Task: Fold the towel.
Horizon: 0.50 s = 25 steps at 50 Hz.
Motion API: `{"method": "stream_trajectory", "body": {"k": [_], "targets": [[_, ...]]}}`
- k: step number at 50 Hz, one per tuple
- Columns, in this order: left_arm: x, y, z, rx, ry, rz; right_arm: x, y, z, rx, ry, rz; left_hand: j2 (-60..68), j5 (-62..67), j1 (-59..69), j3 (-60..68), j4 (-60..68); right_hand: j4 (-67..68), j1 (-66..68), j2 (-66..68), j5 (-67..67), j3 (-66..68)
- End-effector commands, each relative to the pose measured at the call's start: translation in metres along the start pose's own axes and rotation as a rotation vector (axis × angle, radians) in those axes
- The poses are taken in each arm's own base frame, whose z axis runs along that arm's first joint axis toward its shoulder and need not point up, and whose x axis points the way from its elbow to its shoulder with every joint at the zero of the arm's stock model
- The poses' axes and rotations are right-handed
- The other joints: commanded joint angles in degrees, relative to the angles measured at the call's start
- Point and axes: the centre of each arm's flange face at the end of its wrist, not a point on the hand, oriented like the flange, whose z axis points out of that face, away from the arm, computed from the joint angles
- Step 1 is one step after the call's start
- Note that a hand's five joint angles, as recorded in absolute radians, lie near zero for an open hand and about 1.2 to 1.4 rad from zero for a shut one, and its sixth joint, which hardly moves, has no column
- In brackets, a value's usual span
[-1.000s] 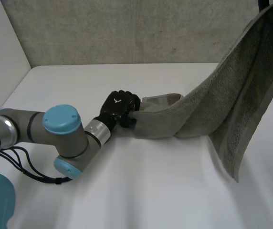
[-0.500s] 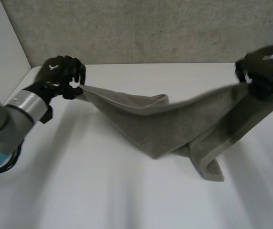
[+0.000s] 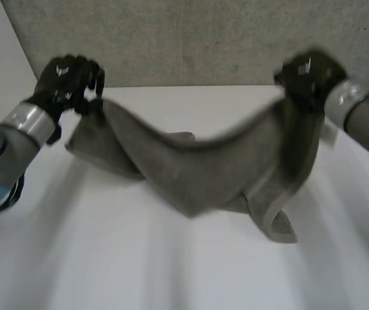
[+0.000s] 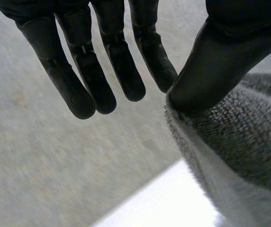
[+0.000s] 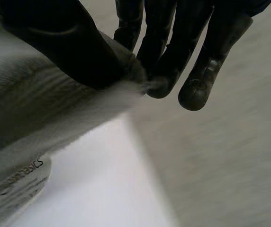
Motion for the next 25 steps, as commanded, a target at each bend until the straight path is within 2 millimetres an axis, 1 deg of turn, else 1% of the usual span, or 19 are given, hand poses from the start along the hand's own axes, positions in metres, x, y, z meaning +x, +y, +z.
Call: {"method": "stream_trajectory", "body": {"k": [1,2,3,5,6,7,9,10,11,13,14,15,16,18,19,21,22,24,25], "targets": [[-0.032,-0.108,0.047,0.355,-0.238,0.071,0.086,-0.097,-0.01,0.515,0.488,0.102,2.11,1.97,1.94,0.81,2.15,2.86,3.52,3.05,2.3,2.69],[-0.037,-0.14,0.049,0.464,-0.28,0.07,0.103,-0.118,-0.024,0.623,0.552,0.127,2.11,1.97,1.94,0.81,2.15,2.86,3.52,3.05,2.3,2.69],[-0.037,-0.141,0.049,0.465,-0.281,0.07,0.103,-0.118,-0.024,0.624,0.552,0.127,2.11,1.97,1.94,0.81,2.15,2.86,3.52,3.05,2.3,2.69],[-0.046,-0.196,0.042,0.653,-0.329,0.048,0.112,-0.133,-0.032,0.68,0.549,0.141,2.11,1.97,1.94,0.81,2.15,2.86,3.52,3.05,2.3,2.69],[-0.047,-0.197,0.042,0.653,-0.33,0.048,0.112,-0.133,-0.032,0.68,0.549,0.141,2.11,1.97,1.94,0.81,2.15,2.86,3.52,3.05,2.3,2.69],[-0.049,-0.214,0.037,0.708,-0.319,0.032,0.11,-0.135,-0.031,0.665,0.512,0.137,2.11,1.97,1.94,0.81,2.15,2.86,3.52,3.05,2.3,2.69],[-0.05,-0.223,0.034,0.735,-0.304,0.019,0.105,-0.133,-0.026,0.635,0.454,0.137,2.11,1.97,1.94,0.81,2.15,2.86,3.52,3.05,2.3,2.69],[-0.049,-0.224,0.033,0.735,-0.287,0.01,0.096,-0.126,-0.02,0.585,0.374,0.139,2.11,1.97,1.94,0.81,2.15,2.86,3.52,3.05,2.3,2.69],[-0.049,-0.224,0.033,0.735,-0.287,0.01,0.095,-0.126,-0.02,0.585,0.373,0.139,2.11,1.97,1.94,0.81,2.15,2.86,3.52,3.05,2.3,2.69],[-0.046,-0.209,0.034,0.682,-0.26,-0.002,0.07,-0.113,-0.011,0.492,0.21,0.153,2.11,1.97,1.94,0.81,2.15,2.86,3.52,3.05,2.3,2.69],[-0.046,-0.209,0.034,0.681,-0.26,-0.002,0.07,-0.113,-0.011,0.492,0.21,0.153,2.11,1.97,1.94,0.81,2.15,2.86,3.52,3.05,2.3,2.69],[-0.042,-0.19,0.035,0.62,-0.239,-0.006,0.06,-0.104,-0.007,0.44,0.154,0.157,2.11,1.97,1.94,0.81,2.15,2.86,3.52,3.05,2.3,2.69],[-0.042,-0.189,0.035,0.619,-0.239,-0.006,0.06,-0.104,-0.007,0.44,0.153,0.157,2.11,1.97,1.94,0.81,2.15,2.86,3.52,3.05,2.3,2.69],[-0.036,-0.151,0.029,0.495,-0.173,-0.007,0.041,-0.081,0.0,0.332,0.076,0.144,2.11,1.97,1.94,0.81,2.15,2.86,3.52,3.05,2.3,2.69],[-0.036,-0.15,0.029,0.495,-0.172,-0.007,0.04,-0.081,0.0,0.331,0.076,0.143,2.11,1.97,1.94,0.81,2.15,2.86,3.52,3.05,2.3,2.69],[-0.035,-0.105,0.017,0.352,-0.11,-0.014,0.018,-0.053,0.003,0.221,0.006,0.124,2.11,1.97,1.94,0.81,2.15,2.86,3.52,3.05,2.3,2.69],[-0.035,-0.105,0.016,0.351,-0.11,-0.015,0.018,-0.053,0.003,0.221,0.006,0.124,2.11,1.97,1.94,0.81,2.15,2.86,3.52,3.05,2.3,2.69],[-0.024,-0.061,0.002,0.238,-0.035,-0.026,-0.005,-0.025,0.003,0.131,-0.053,0.094,2.11,1.97,1.94,0.81,2.15,2.86,3.52,3.05,2.3,2.69],[-0.024,-0.061,0.002,0.237,-0.034,-0.026,-0.005,-0.025,0.003,0.131,-0.053,0.094,2.11,1.97,1.94,0.81,2.15,2.86,3.52,3.05,2.3,2.69]]}}
